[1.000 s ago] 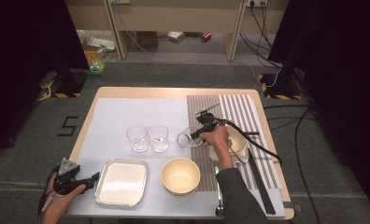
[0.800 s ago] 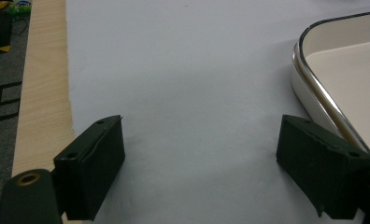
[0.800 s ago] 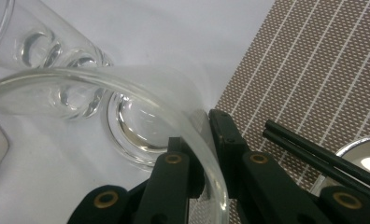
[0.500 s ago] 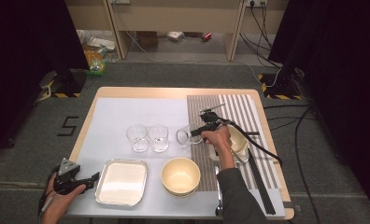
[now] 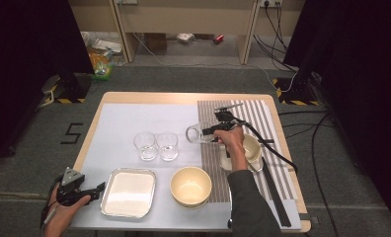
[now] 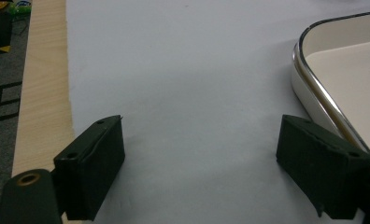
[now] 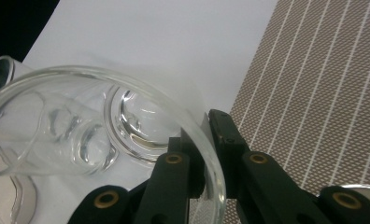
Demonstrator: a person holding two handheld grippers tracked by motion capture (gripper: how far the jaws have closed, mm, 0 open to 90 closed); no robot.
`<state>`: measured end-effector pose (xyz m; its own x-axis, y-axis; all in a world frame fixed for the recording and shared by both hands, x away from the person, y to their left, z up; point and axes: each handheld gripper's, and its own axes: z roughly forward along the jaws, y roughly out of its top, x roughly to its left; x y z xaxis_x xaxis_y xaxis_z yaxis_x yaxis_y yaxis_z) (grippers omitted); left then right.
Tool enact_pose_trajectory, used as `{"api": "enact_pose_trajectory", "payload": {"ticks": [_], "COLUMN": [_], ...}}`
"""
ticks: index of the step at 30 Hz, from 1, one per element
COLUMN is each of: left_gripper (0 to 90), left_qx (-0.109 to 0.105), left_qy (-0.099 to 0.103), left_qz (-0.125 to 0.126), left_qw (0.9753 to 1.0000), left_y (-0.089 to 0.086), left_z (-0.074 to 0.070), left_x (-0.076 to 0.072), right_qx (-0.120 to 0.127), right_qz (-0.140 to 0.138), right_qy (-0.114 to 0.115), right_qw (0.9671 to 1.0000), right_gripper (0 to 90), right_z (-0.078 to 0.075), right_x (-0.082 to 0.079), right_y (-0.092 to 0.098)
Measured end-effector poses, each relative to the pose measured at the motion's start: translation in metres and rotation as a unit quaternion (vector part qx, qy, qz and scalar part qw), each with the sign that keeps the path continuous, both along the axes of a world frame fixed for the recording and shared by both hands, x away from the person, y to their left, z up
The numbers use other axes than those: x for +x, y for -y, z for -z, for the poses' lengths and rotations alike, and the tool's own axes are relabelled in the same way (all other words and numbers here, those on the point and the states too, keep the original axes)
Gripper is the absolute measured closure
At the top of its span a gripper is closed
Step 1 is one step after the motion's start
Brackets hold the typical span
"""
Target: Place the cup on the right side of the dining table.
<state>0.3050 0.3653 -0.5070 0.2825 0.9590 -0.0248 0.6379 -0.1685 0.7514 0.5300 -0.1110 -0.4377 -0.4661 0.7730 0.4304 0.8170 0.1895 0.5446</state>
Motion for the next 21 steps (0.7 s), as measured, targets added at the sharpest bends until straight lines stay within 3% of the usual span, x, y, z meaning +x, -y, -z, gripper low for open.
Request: {"api": "enact_pose_trajectory", "payload": {"ticks": [15, 21], "left_gripper": [14.5, 14.5], "left_qx": [0.0, 0.0], "left_qy": [-0.001, 0.001], "left_qz": [0.0, 0.0], "left_qw": [1.0, 1.0], "left_y": [0.0, 0.0], "left_z": [0.0, 0.0], "left_x": [0.0, 0.0], "right_qx": [0.023, 0.029], "right_qz": [0.036, 0.047], "right_qy": [0.004, 0.003], "right_qw": [0.9991, 0.9985], "right_gripper": [85.3, 85.3], "right_z": [-0.015, -0.014], "right_x": [0.014, 0.019], "right_y": [0.021, 0.031]}}
